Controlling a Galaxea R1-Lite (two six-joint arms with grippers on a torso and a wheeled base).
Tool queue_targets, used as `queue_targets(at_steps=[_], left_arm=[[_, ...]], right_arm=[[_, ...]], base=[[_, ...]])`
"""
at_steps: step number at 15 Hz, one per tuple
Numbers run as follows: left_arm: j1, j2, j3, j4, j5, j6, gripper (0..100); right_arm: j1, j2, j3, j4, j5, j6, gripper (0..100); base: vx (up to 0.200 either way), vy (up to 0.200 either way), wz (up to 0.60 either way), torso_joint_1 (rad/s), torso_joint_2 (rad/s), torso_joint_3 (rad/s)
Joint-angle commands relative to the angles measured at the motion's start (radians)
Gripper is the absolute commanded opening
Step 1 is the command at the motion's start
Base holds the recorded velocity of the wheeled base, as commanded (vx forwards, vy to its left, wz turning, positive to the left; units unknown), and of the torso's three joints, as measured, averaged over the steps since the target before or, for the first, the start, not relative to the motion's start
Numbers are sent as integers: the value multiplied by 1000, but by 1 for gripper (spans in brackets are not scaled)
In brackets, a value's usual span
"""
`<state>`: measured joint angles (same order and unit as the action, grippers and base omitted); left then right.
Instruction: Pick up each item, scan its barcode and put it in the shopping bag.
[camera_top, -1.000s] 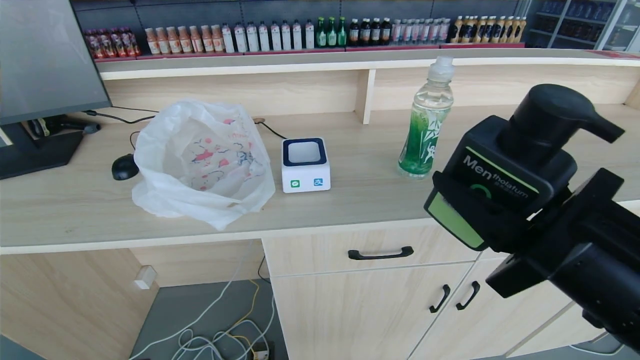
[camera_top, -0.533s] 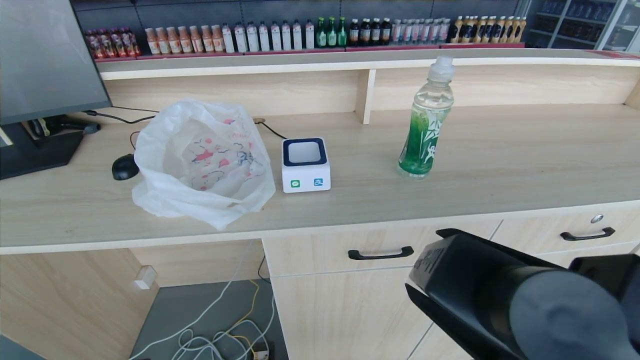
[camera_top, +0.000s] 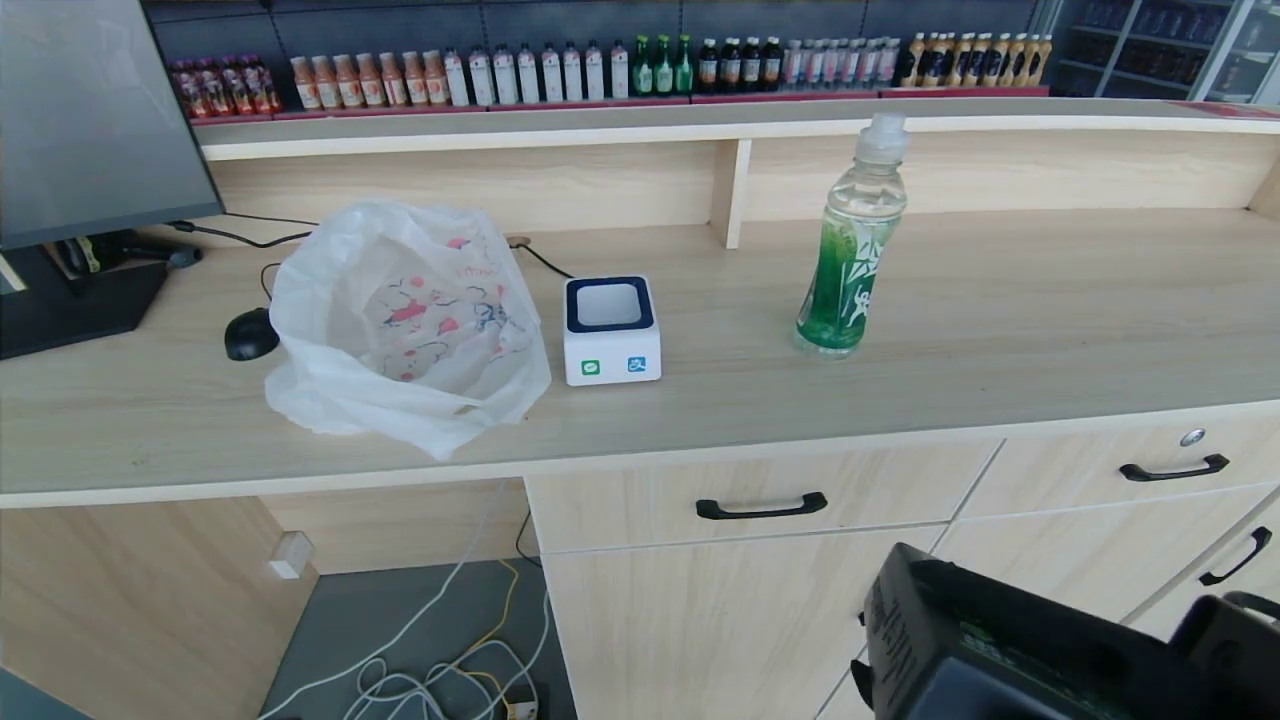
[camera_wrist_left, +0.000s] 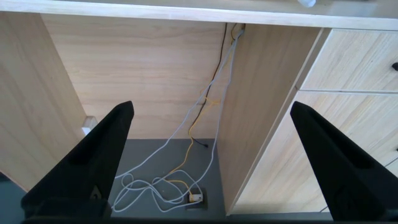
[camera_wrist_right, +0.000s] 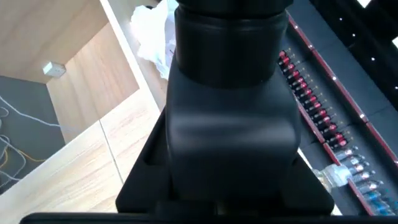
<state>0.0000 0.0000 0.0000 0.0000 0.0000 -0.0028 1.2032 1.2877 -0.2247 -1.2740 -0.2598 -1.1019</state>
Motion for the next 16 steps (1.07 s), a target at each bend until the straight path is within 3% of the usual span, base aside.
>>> queue_targets(at_steps=[1, 6, 7, 9, 16], left_arm=[[0, 0, 0, 0, 0, 0, 100], [0, 0, 0, 0, 0, 0, 100], [0, 0, 0, 0, 0, 0, 100], [0, 0, 0, 0, 0, 0, 100], [0, 0, 0, 0, 0, 0, 100]], right_arm=[[-54, 48, -41, -25, -1, -47, 0], [-53, 140, -53, -94, 1, -167, 0], [-45, 179, -79, -188, 1, -294, 0], [-45, 246, -127, -297, 1, -394, 0], [19, 300, -234, -297, 1, -538, 0]], base=[[0, 0, 0, 0, 0, 0], [0, 0, 0, 0, 0, 0], [0, 0, 0, 0, 0, 0], [0, 0, 0, 0, 0, 0], [0, 0, 0, 0, 0, 0]])
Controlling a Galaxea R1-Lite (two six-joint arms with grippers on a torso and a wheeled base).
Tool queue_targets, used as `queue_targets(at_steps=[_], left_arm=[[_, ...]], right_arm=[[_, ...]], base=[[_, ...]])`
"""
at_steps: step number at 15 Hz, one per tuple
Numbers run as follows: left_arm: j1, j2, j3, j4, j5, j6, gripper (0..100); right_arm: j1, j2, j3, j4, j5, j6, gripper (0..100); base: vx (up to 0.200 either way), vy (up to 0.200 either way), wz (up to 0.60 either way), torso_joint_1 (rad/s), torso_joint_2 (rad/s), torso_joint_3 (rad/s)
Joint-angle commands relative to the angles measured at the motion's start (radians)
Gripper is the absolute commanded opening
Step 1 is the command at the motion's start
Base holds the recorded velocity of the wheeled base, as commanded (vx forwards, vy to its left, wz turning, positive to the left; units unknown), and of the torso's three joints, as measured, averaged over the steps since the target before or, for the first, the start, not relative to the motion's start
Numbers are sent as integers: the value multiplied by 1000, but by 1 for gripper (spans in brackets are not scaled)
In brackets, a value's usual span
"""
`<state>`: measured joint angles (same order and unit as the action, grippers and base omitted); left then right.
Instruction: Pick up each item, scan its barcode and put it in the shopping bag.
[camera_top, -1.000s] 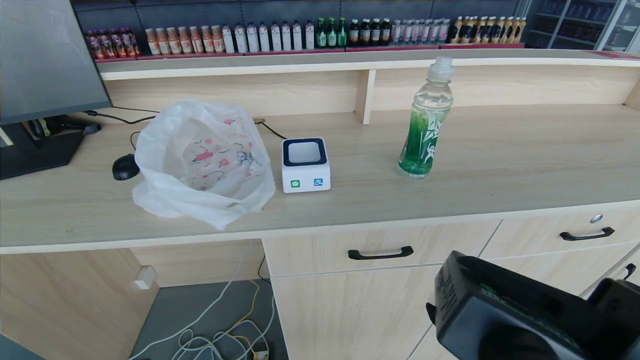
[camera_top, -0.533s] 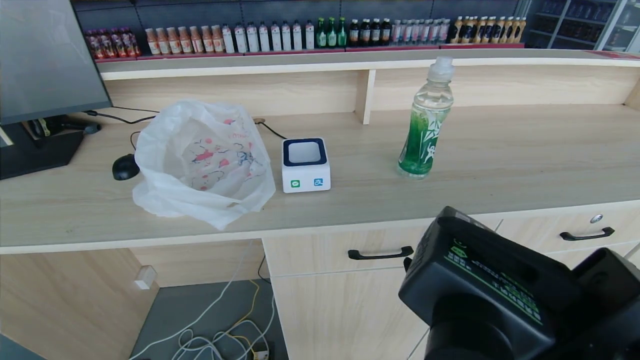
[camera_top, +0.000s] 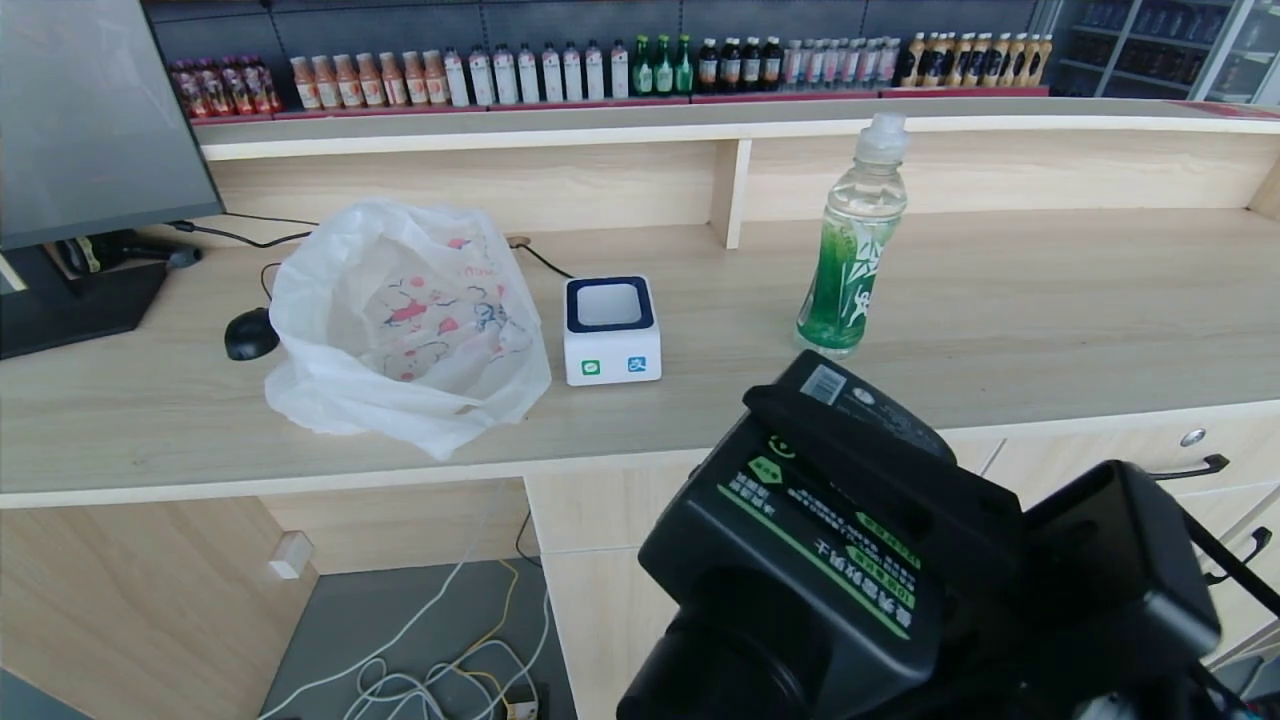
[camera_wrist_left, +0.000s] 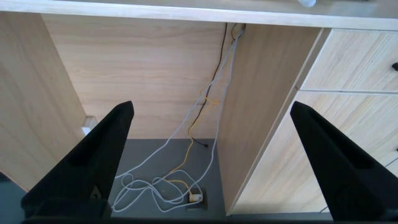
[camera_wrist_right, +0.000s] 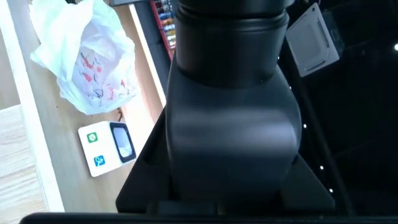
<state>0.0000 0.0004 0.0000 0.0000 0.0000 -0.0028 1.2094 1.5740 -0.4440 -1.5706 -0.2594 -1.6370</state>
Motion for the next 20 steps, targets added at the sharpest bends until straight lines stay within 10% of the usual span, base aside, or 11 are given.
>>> queue_targets(at_steps=[1, 20], left_arm=[[0, 0, 0, 0, 0, 0, 100], [0, 0, 0, 0, 0, 0, 100]], right_arm=[[21, 14, -12, 0, 0, -44, 0], [145, 57, -4, 0, -3, -300, 0]], base=[[0, 0, 0, 0, 0, 0], [0, 0, 0, 0, 0, 0]])
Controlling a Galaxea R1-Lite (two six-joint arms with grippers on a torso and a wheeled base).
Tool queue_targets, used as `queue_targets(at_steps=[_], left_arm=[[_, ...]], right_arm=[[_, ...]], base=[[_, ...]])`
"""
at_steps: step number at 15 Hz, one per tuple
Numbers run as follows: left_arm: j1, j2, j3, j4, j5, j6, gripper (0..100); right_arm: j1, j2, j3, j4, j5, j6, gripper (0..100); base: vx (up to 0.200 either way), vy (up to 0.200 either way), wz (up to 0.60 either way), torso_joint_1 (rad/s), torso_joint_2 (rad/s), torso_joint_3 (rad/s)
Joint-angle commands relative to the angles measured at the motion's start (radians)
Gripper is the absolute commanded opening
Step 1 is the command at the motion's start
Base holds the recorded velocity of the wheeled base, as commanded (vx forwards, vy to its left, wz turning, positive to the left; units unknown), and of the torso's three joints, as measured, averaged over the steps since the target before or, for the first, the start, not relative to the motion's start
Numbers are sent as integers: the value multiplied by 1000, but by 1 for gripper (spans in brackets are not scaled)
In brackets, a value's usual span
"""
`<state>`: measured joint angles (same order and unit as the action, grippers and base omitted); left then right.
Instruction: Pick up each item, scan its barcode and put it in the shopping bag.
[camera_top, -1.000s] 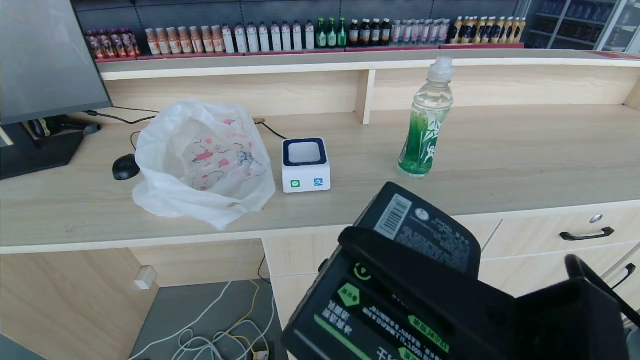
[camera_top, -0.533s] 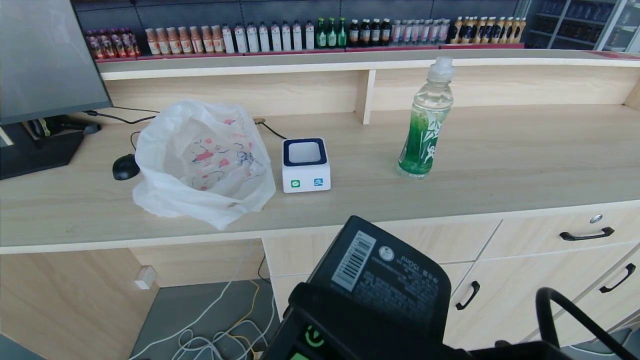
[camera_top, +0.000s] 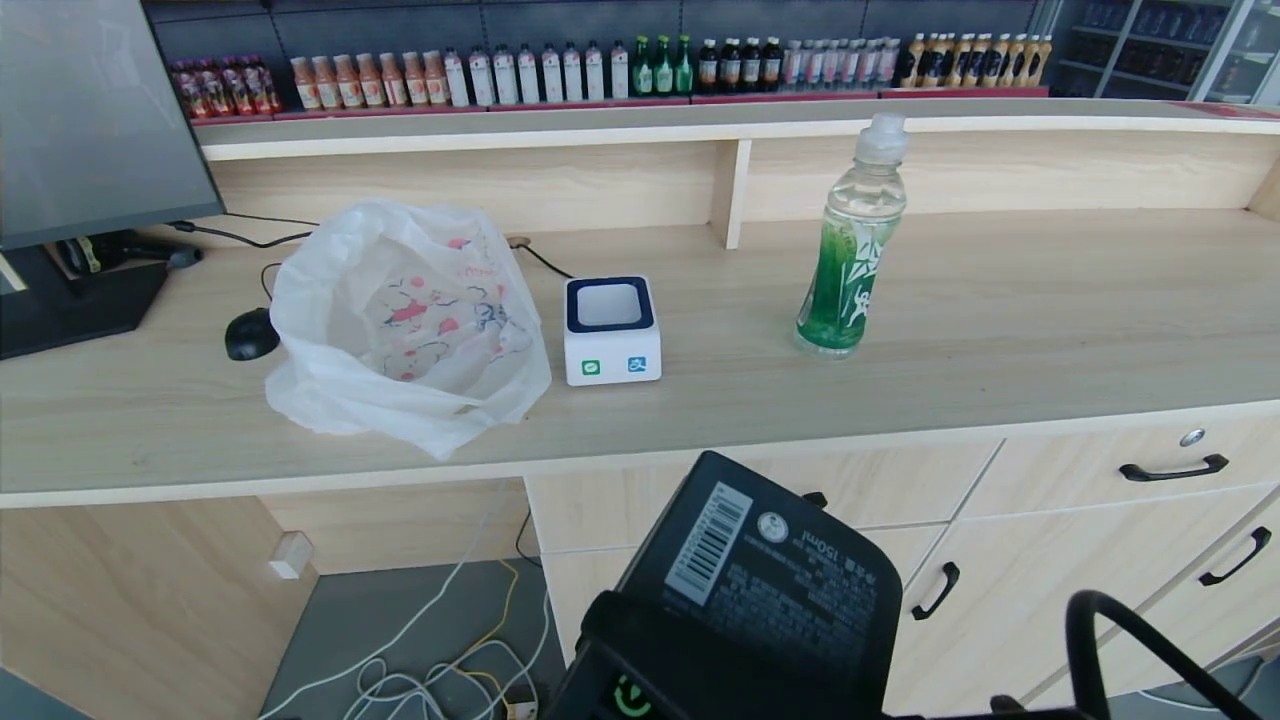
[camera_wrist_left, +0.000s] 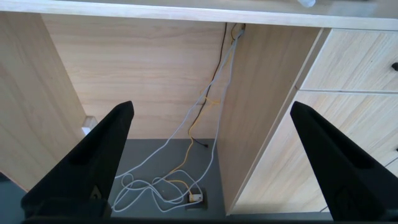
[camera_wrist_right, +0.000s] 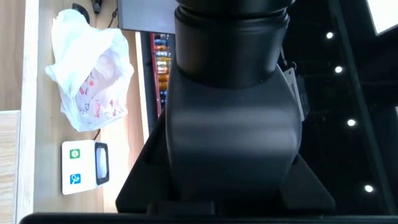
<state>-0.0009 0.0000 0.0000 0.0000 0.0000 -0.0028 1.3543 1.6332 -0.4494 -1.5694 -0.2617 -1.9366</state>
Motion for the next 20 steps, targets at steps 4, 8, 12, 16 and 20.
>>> queue_targets(at_steps=[4, 8, 12, 16, 20], left_arm=[[1, 0, 0, 0, 0, 0, 100], [1, 0, 0, 0, 0, 0, 100], [1, 0, 0, 0, 0, 0, 100], [1, 0, 0, 0, 0, 0, 100], [1, 0, 0, 0, 0, 0, 100]], right_arm=[[-3, -4, 8, -1, -1, 4, 0], [-6, -9, 11, -1, -1, 7, 0], [-4, -9, 17, -1, -4, 231, 0], [-7, -18, 55, -1, -74, 524, 0], [-29, -46, 74, -1, -76, 869, 0]], base=[[0, 0, 0, 0, 0, 0], [0, 0, 0, 0, 0, 0], [0, 0, 0, 0, 0, 0], [0, 0, 0, 0, 0, 0], [0, 0, 0, 0, 0, 0]])
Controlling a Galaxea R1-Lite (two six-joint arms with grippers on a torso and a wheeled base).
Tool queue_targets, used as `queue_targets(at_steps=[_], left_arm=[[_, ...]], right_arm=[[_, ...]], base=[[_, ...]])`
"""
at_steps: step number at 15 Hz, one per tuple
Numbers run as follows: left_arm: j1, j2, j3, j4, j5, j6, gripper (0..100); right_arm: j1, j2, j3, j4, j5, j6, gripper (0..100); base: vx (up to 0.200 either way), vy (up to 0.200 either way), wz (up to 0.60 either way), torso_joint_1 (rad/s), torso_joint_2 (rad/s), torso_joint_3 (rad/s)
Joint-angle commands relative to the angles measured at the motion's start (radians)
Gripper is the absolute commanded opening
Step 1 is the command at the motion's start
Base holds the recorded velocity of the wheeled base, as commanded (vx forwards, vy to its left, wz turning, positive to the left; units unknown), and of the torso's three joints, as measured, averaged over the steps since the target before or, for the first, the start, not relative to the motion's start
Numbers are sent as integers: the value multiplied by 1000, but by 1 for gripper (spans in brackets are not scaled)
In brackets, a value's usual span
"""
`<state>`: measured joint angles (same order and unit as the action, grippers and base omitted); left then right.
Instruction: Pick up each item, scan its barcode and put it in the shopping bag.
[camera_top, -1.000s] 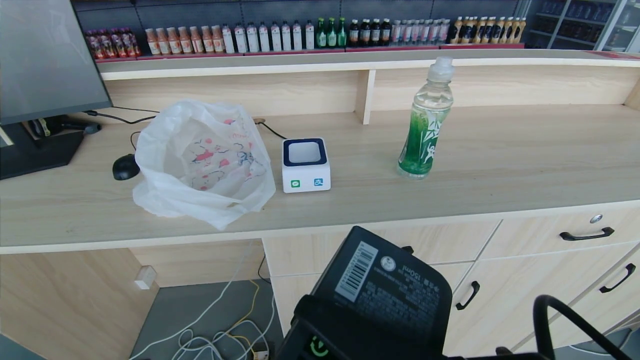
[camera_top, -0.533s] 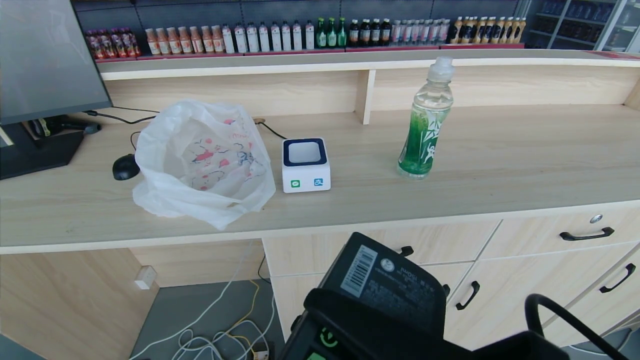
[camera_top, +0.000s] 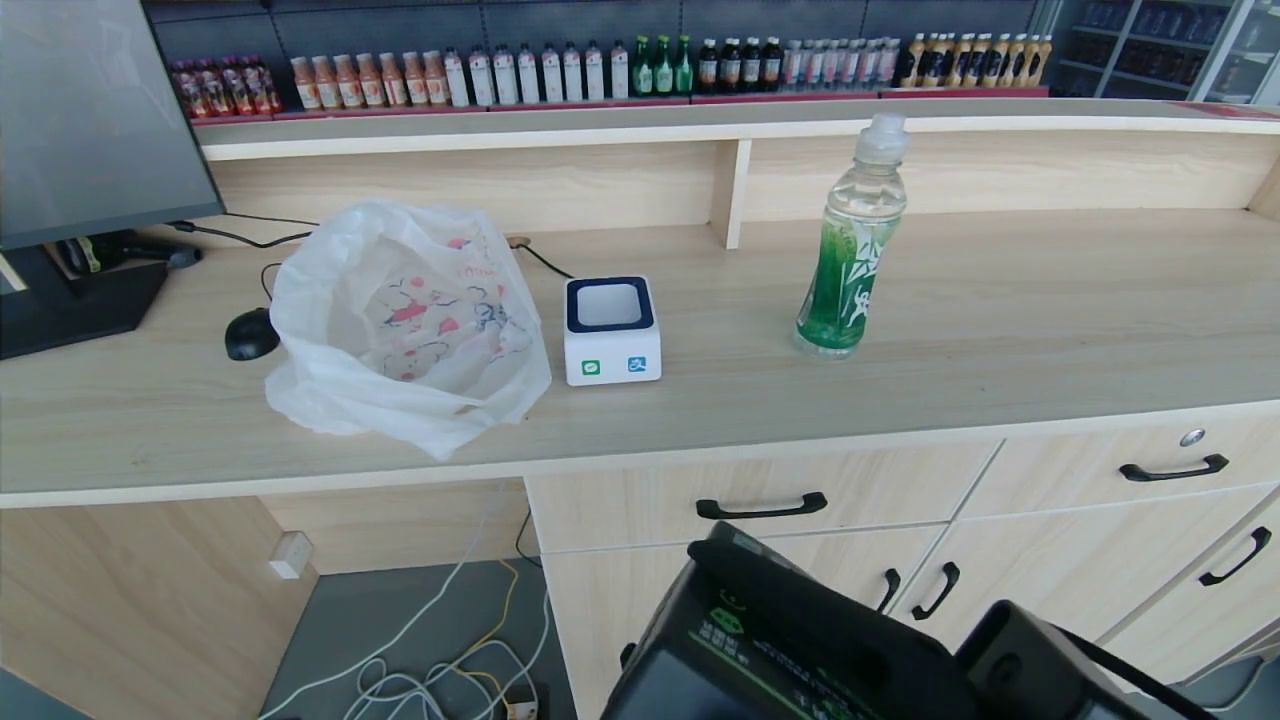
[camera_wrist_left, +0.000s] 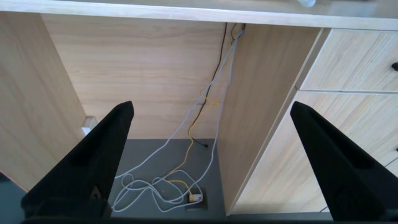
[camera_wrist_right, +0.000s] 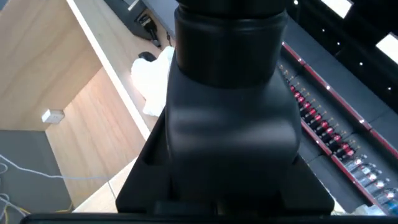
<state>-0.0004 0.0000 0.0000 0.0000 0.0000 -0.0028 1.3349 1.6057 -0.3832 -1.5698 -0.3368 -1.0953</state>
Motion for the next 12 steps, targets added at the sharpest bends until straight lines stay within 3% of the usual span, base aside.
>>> queue_targets(at_steps=[1, 5, 7, 8, 10, 12], left_arm=[[0, 0, 0, 0, 0, 0, 100], [0, 0, 0, 0, 0, 0, 100], [0, 0, 0, 0, 0, 0, 100], [0, 0, 0, 0, 0, 0, 100], [0, 0, 0, 0, 0, 0, 100], [0, 0, 0, 0, 0, 0, 100]], right_arm=[[-11, -23, 12, -1, 1, 68, 0], [1, -135, 202, -1, 45, 180, 0], [-10, -150, 237, -1, 44, 247, 0], [-37, -148, 262, -1, 41, 356, 0], [-48, -142, 233, -1, 22, 531, 0], [-51, -130, 127, -1, -90, 657, 0]], base=[[0, 0, 0, 0, 0, 0], [0, 0, 0, 0, 0, 0], [0, 0, 0, 0, 0, 0], [0, 0, 0, 0, 0, 0], [0, 0, 0, 0, 0, 0], [0, 0, 0, 0, 0, 0]])
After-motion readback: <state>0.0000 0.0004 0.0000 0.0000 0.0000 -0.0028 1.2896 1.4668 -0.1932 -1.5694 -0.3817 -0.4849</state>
